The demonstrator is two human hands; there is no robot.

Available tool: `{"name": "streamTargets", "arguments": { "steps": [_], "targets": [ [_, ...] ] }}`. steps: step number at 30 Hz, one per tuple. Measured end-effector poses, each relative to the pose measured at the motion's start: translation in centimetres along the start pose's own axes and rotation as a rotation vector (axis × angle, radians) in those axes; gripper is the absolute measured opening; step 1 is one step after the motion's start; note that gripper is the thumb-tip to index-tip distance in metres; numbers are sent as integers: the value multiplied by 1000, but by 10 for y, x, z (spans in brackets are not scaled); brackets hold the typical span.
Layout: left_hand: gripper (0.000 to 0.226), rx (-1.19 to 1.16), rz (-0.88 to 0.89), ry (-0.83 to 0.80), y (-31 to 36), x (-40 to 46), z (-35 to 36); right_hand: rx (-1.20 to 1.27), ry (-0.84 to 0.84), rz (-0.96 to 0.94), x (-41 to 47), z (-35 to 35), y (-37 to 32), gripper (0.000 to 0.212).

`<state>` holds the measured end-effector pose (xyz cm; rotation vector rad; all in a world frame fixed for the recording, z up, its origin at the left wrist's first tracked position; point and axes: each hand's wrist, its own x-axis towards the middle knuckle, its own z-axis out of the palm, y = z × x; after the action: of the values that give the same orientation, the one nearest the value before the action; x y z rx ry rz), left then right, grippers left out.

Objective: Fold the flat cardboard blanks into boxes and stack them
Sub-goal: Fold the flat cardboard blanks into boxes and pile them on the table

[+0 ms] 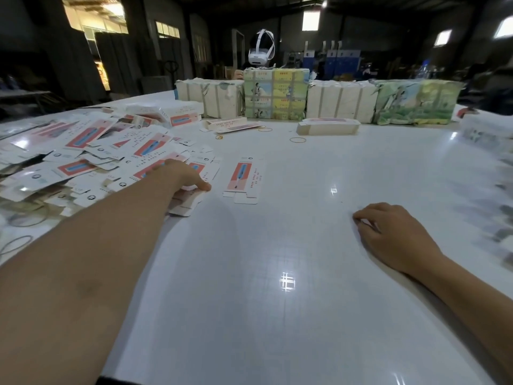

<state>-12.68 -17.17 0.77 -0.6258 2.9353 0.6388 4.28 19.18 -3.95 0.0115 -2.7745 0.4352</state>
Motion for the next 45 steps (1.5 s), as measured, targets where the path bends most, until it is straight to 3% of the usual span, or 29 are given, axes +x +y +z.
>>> {"name": "streamTargets", "arguments": {
  "steps": [5,10,11,13,15,18,21,24,25,27,30,31,32,35,37,45],
  "targets": [
    [88,-55,20,181,10,-15,-3,3,-2,11,1,1,2,30],
    [32,-296,330,120,46,-58,-7,28,1,16,3,0,-3,27],
    [22,-339,407,54,58,-74,-3,130,26,63,5,-2,-3,27],
    [8,-371,563,-76,79,-105,11,595,100,257,6,-11,-1,26],
    [14,-336,712,-183,95,-133,30,988,188,370,4,-18,4,44],
    [23,-344,795,-380,102,-163,57,1026,181,244,-4,-26,9,70],
    [26,-329,810,-510,96,-175,69,985,182,124,-10,-30,11,45],
    [22,-246,801,-568,86,-180,60,763,181,22,-10,-36,17,15],
    [20,-179,802,-536,82,-180,54,744,153,15,-9,-37,18,11],
    [20,-157,841,-299,77,-175,39,806,89,68,-11,-37,18,12],
    [40,-331,1015,401,72,-172,17,890,18,132,-12,-35,16,19],
    [49,-288,1107,565,73,-178,16,902,12,133,-11,-35,14,19],
    [58,-207,1198,620,76,-185,21,922,8,135,-11,-36,12,18],
    [99,203,1261,392,90,-204,58,983,-27,149,-11,-40,8,14],
    [114,363,1239,336,95,-203,80,1064,-92,158,-12,-44,9,15],
    [93,126,1330,400,90,-202,86,1239,-272,174,-13,-50,11,23]
  ]
}}
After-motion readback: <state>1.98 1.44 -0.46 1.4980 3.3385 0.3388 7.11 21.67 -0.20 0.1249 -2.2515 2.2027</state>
